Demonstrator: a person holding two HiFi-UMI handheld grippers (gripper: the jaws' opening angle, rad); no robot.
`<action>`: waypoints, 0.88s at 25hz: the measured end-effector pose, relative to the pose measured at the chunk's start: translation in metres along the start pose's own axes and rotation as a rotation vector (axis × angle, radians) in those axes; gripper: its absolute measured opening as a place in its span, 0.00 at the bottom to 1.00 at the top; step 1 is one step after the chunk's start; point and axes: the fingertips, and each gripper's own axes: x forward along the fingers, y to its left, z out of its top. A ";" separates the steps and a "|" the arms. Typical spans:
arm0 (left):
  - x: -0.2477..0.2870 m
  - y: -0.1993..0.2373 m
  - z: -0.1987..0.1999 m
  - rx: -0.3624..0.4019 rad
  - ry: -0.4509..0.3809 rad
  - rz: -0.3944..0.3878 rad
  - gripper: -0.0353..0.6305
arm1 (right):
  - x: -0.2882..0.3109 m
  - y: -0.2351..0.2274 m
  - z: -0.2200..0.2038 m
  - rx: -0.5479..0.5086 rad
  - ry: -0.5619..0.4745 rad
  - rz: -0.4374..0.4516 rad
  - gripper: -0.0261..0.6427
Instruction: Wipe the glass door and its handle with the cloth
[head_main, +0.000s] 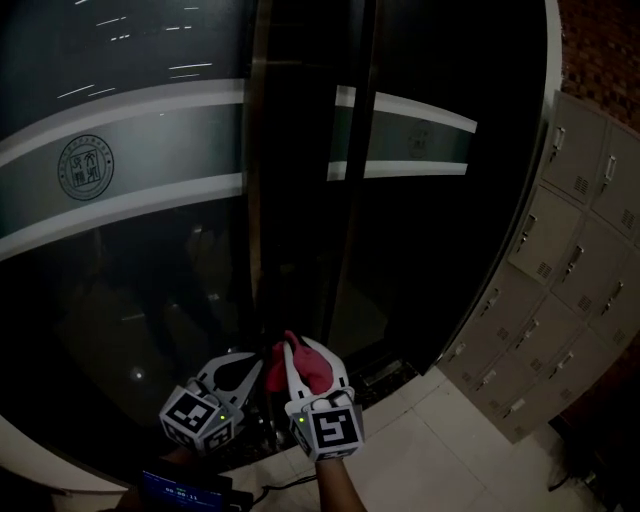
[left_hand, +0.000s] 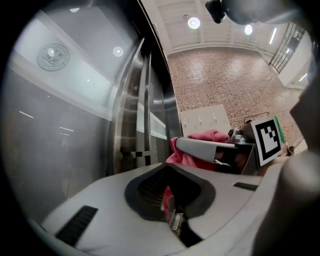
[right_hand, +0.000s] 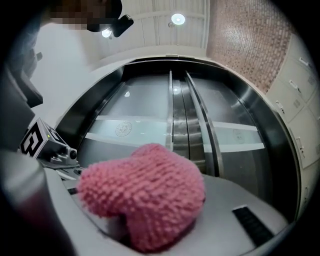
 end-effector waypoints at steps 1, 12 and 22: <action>0.019 -0.007 0.000 0.013 -0.019 -0.005 0.07 | -0.004 -0.017 0.003 0.000 0.004 0.006 0.11; 0.230 -0.087 0.032 -0.021 -0.047 0.030 0.07 | -0.001 -0.222 0.031 -0.021 -0.019 0.156 0.11; 0.346 -0.029 0.044 -0.011 0.001 0.141 0.07 | 0.128 -0.319 0.033 -0.029 -0.086 0.306 0.11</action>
